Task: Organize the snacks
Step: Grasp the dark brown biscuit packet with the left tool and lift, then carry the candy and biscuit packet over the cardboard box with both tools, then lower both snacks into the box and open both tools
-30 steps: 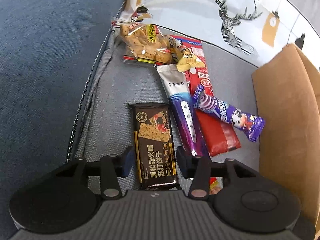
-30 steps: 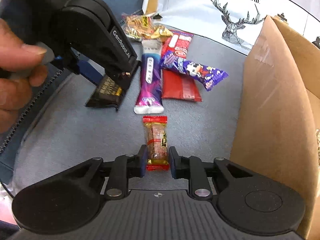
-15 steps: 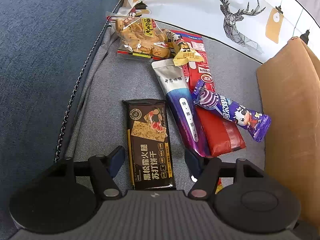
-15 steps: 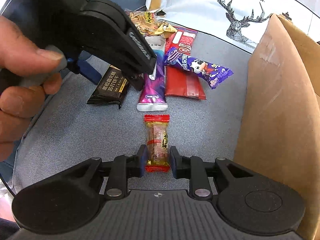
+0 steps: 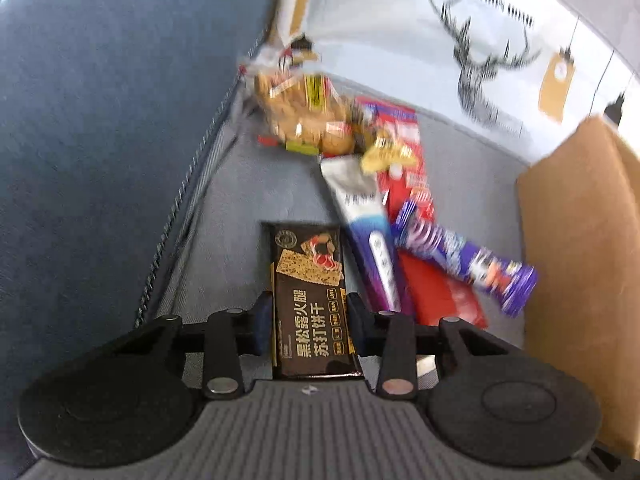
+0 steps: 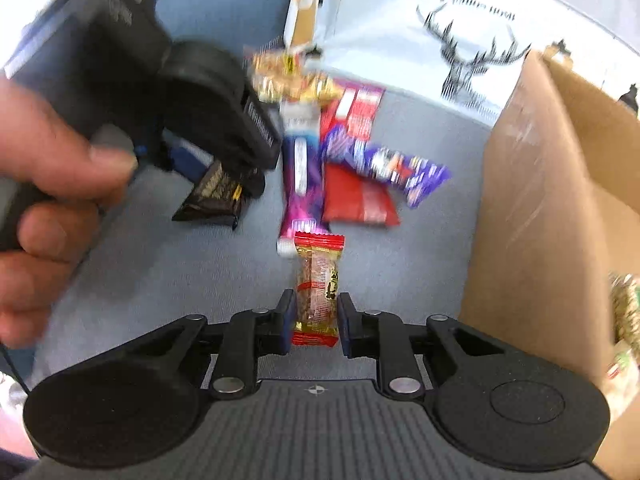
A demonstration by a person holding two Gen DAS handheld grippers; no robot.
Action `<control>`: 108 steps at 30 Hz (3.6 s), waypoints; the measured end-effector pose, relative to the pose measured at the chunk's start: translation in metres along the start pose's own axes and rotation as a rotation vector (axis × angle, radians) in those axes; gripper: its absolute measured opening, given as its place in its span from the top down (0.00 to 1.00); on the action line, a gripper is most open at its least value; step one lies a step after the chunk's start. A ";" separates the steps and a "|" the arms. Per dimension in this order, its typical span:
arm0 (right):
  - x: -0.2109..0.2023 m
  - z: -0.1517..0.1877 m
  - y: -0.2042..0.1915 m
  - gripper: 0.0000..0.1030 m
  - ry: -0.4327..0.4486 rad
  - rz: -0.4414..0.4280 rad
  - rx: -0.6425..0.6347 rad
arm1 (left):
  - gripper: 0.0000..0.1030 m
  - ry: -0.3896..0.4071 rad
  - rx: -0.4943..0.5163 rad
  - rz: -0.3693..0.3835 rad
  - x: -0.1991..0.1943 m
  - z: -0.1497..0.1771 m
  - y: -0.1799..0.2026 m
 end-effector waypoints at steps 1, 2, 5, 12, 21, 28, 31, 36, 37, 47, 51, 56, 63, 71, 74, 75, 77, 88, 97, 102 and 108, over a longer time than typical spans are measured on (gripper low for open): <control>-0.008 -0.004 0.001 0.78 0.021 -0.004 0.005 | 0.60 0.016 -0.010 0.012 -0.006 -0.002 0.000; -0.016 -0.008 0.002 0.78 0.043 -0.006 0.010 | 0.60 0.030 -0.019 0.023 -0.011 -0.004 0.001; -0.039 -0.020 0.006 0.79 0.106 -0.013 0.022 | 0.60 0.075 -0.030 0.048 -0.028 -0.008 0.004; -0.080 -0.032 0.023 0.79 0.204 -0.017 0.046 | 0.60 0.150 -0.066 0.109 -0.059 -0.017 0.010; -0.104 -0.037 0.055 0.79 0.279 0.007 0.085 | 0.60 0.277 -0.094 0.174 -0.106 -0.019 0.024; -0.129 -0.032 0.082 0.79 0.366 0.050 0.107 | 0.60 0.368 -0.052 0.207 -0.126 -0.017 0.061; -0.140 -0.031 0.097 0.78 0.402 0.073 0.114 | 0.60 0.406 -0.017 0.229 -0.135 -0.012 0.080; -0.152 -0.028 0.128 0.78 0.442 0.126 0.143 | 0.60 0.435 0.026 0.283 -0.142 -0.003 0.113; -0.153 -0.028 0.135 0.78 0.446 0.137 0.153 | 0.60 0.439 0.037 0.292 -0.143 -0.001 0.119; -0.164 -0.017 0.203 0.79 0.469 0.236 0.266 | 0.60 0.482 0.147 0.382 -0.152 0.027 0.177; -0.166 -0.014 0.223 0.79 0.468 0.261 0.307 | 0.60 0.495 0.186 0.405 -0.154 0.035 0.189; -0.168 -0.011 0.233 0.79 0.474 0.273 0.334 | 0.60 0.500 0.187 0.427 -0.156 0.036 0.192; -0.172 -0.010 0.237 0.79 0.490 0.290 0.347 | 0.60 0.496 0.201 0.452 -0.157 0.039 0.199; -0.178 -0.009 0.245 0.78 0.510 0.329 0.360 | 0.60 0.493 0.224 0.480 -0.156 0.043 0.215; -0.180 -0.007 0.246 0.78 0.518 0.352 0.349 | 0.60 0.497 0.253 0.486 -0.155 0.048 0.224; -0.181 -0.007 0.246 0.78 0.521 0.357 0.346 | 0.60 0.497 0.260 0.489 -0.154 0.049 0.227; -0.182 -0.008 0.246 0.78 0.523 0.359 0.345 | 0.60 0.497 0.273 0.497 -0.153 0.052 0.231; -0.186 -0.006 0.247 0.79 0.539 0.377 0.346 | 0.60 0.507 0.332 0.529 -0.155 0.063 0.248; -0.188 -0.006 0.243 0.79 0.558 0.389 0.338 | 0.60 0.508 0.342 0.542 -0.155 0.062 0.250; -0.189 -0.005 0.243 0.79 0.563 0.388 0.336 | 0.60 0.506 0.348 0.549 -0.155 0.063 0.251; -0.189 -0.006 0.244 0.78 0.565 0.389 0.333 | 0.60 0.505 0.355 0.564 -0.157 0.065 0.251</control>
Point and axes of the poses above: each gripper's, at about its wrist camera, not at the fingertips, and x roughly the way its jaws point, y to its right, z to its underside, the point moved 6 cm from there along x, roughly the way its jaws point, and after that the axes turned 8 degrees about -y, right-handed, at the moved point
